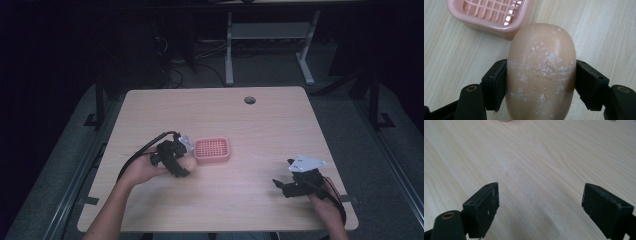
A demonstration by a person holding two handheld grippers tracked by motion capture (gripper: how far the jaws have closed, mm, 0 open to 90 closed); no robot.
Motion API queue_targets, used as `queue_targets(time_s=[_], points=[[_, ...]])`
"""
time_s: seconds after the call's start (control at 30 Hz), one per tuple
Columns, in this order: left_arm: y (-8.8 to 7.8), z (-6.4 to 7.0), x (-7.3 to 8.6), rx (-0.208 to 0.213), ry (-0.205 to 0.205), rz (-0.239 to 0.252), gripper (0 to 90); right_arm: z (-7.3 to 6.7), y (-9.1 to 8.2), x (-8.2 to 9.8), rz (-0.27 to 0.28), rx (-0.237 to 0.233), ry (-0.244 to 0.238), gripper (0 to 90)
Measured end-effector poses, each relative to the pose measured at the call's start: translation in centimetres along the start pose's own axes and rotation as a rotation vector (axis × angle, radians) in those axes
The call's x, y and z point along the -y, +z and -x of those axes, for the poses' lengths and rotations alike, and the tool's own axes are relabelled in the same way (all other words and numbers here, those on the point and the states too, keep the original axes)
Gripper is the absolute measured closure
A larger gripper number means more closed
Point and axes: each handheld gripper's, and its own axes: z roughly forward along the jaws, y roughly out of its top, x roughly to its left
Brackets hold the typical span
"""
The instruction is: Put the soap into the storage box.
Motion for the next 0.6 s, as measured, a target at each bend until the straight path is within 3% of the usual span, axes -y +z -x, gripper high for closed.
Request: queue_targets(time_s=[0.23, 0.6], points=[[0.2, -0.6, -0.8, 0.001, 0.007, -0.013, 31.6, 0.1, 0.0, 0.0, 0.003, -0.004, 0.002, 13.8], [0.5, -1.3, -0.8, 0.017, -0.016, -0.010, 31.6, 0.2, 0.0, 0.1, 0.007, -0.004, 0.009, 13.8]])
